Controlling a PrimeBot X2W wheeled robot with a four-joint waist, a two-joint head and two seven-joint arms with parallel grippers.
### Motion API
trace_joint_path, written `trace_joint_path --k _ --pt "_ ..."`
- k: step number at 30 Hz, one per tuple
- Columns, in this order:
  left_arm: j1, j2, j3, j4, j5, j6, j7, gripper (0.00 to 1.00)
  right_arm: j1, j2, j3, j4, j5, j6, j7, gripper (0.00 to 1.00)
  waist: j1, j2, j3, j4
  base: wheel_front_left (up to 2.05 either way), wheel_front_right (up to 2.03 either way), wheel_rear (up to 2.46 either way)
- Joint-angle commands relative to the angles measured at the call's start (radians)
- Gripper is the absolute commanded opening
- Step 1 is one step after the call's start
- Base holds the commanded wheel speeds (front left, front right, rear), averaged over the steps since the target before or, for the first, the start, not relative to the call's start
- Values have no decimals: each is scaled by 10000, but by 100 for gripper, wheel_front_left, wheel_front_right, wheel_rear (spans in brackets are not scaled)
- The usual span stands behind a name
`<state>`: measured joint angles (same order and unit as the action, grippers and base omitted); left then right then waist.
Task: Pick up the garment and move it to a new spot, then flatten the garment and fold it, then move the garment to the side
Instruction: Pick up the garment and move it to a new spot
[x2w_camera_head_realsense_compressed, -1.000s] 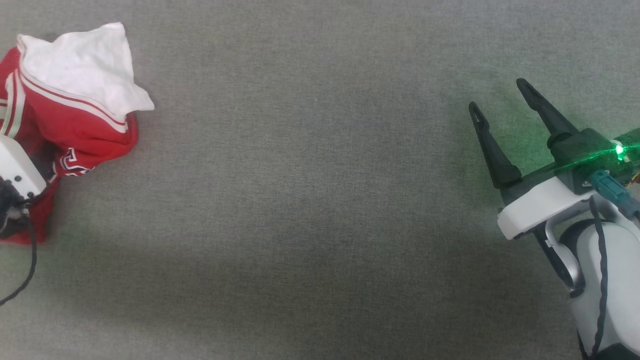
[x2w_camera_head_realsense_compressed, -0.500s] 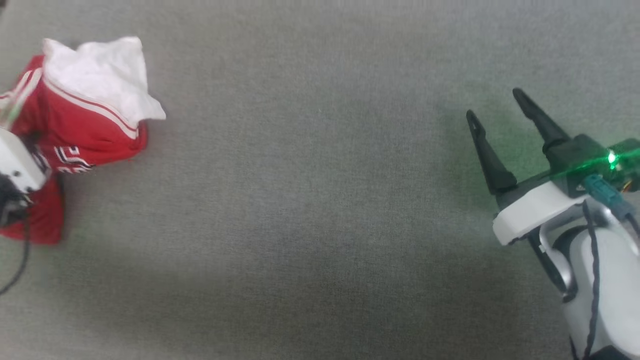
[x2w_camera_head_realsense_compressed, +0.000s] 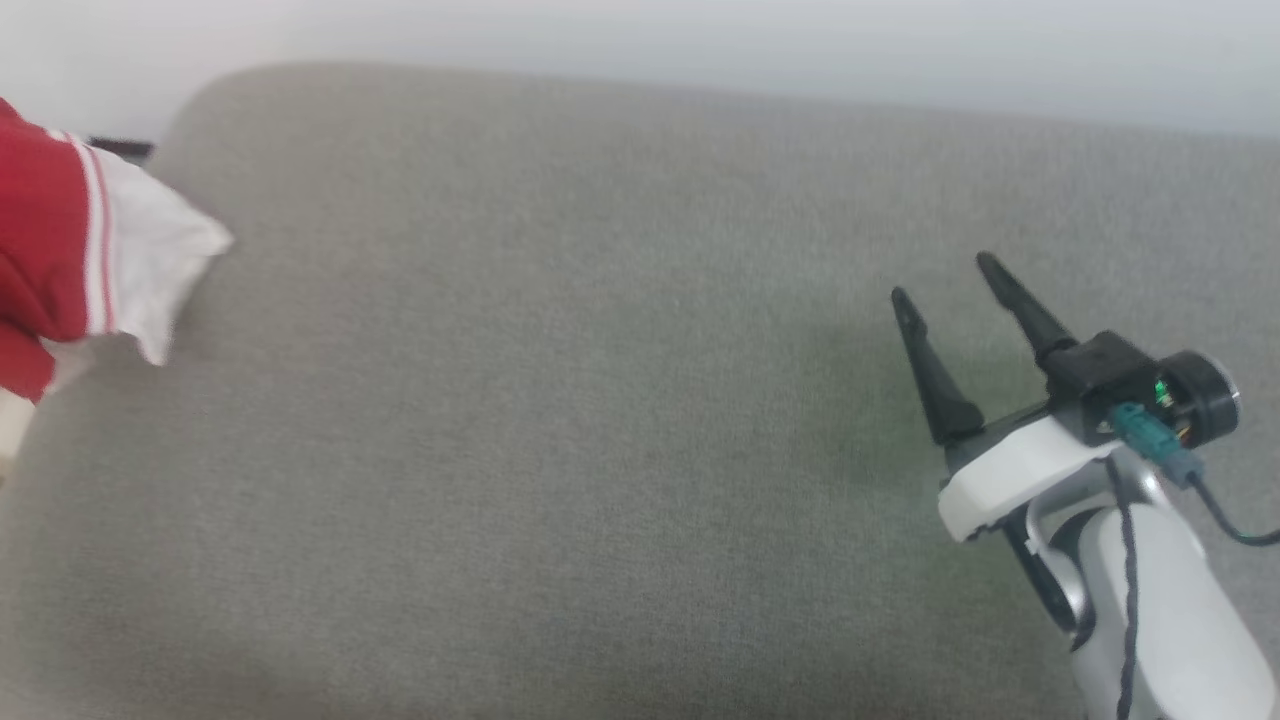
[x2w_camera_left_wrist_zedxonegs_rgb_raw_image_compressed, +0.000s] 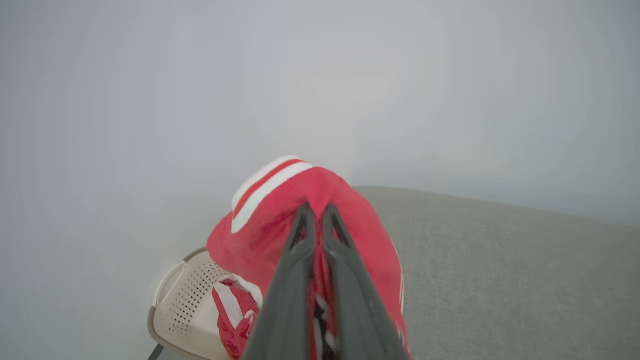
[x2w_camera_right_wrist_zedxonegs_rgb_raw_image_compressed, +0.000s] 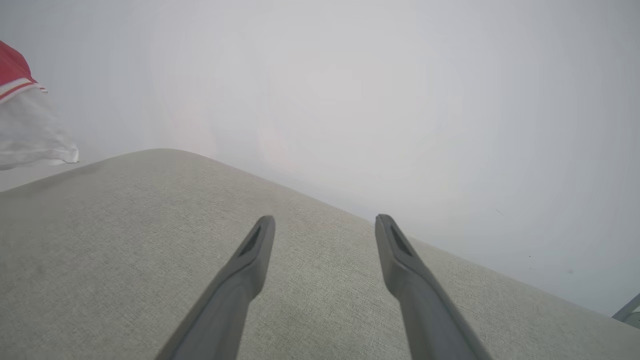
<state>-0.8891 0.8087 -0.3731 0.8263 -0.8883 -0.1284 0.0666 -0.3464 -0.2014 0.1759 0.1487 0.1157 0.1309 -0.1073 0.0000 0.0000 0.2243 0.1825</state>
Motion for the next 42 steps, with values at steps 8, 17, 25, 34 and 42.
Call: trace_joint_path --k 8,17,25,34,42 --pt "36 1253 117 -2048 23 329 271 0 402 482 -31 551 125 -3 -459 100 0 0 -1571 168 0 0 0" --pt "1044 2037 485 -4721 -485 1300 1160 0 569 660 -277 790 98 -3 -712 100 0 0 -2154 -244 0 0 0" --pt "2406 2488 767 -7648 -1023 2639 1956 0 579 611 -913 906 -65 -3 -895 100 0 0 -2188 -1237 0 0 0" --pt "2923 2388 523 -10379 -1068 3875 2716 0 337 486 -1724 1111 -268 -5 -1063 100 0 0 -1874 -2698 0 0 0" --pt "2196 1483 -461 -11608 -707 4224 3440 0 137 547 -2207 1352 -421 -3 -1247 100 0 0 -1460 -3823 0 0 0"
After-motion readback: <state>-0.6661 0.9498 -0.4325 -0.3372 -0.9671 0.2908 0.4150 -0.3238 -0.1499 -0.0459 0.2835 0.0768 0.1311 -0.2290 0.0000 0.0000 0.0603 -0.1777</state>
